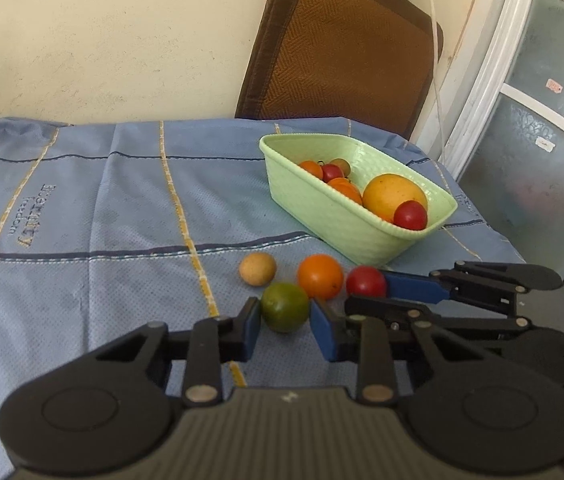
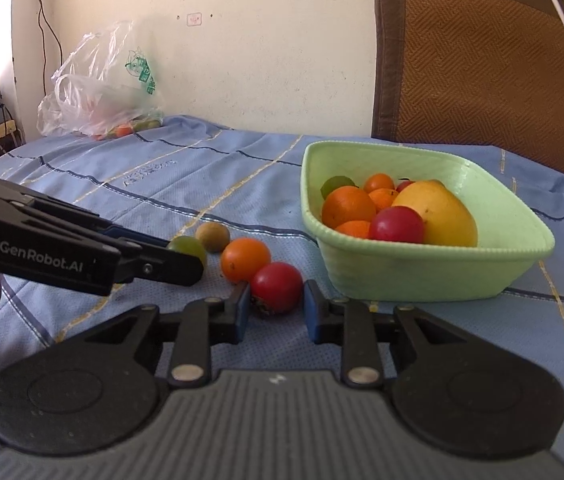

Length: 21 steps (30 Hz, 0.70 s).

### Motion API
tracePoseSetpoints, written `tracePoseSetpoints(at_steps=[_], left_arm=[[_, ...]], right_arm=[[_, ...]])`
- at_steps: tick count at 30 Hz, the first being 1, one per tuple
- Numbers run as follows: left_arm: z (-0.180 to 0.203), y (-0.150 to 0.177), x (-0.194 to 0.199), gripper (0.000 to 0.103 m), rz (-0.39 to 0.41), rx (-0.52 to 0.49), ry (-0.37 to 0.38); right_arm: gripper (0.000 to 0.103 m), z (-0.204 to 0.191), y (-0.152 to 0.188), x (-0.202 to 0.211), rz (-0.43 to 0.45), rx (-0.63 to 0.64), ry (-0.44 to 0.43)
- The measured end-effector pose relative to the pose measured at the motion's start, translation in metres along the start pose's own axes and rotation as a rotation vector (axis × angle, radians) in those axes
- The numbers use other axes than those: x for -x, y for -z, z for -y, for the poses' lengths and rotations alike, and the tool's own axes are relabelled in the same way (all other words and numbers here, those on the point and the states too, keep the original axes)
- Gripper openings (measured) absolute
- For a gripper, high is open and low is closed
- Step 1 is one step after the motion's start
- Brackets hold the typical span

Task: Organize fruits
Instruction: 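Grasp a green lime with the left tool while the right tool grasps a red tomato, then carry the lime and red tomato over the bowl and release them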

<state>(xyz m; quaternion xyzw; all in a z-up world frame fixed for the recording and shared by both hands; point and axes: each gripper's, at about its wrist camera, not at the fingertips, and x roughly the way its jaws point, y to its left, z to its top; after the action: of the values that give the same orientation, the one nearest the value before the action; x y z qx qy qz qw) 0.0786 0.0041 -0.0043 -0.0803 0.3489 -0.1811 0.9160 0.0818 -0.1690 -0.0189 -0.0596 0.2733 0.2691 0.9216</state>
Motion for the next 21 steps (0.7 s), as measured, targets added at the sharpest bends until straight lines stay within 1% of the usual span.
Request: tracePoseSetpoints(at_steps=[6,9,12,14,17,19,21], left_arm=[[0.006,0.013,0.028,0.028,0.018,-0.026,-0.005],[0.011,0.023,0.040,0.028,0.023,-0.056,-0.021],[0.013,0.032,0.043,0.028,0.015,-0.069,-0.044],[0.010,0.036,0.041,0.029,0.003,-0.057,-0.048],[0.011,0.039,0.042,0.030,0.012,-0.053,-0.063],[0.013,0.039,0.043,0.033,0.014,-0.061,-0.068],[0.015,0.040,0.046,0.043,0.022,-0.070,-0.072]], right_arm=[[0.031,-0.007,0.017,0.032,0.031,-0.031,0.000],[0.031,-0.011,0.026,0.045,0.035,-0.046,-0.003],[0.031,-0.019,0.032,0.049,0.031,-0.025,0.021],[0.031,-0.021,0.034,0.047,0.021,-0.012,0.028],[0.032,-0.023,0.036,0.044,0.013,-0.010,0.035],[0.032,-0.024,0.035,0.044,0.015,-0.007,0.041],[0.033,-0.025,0.036,0.045,0.015,-0.008,0.043]])
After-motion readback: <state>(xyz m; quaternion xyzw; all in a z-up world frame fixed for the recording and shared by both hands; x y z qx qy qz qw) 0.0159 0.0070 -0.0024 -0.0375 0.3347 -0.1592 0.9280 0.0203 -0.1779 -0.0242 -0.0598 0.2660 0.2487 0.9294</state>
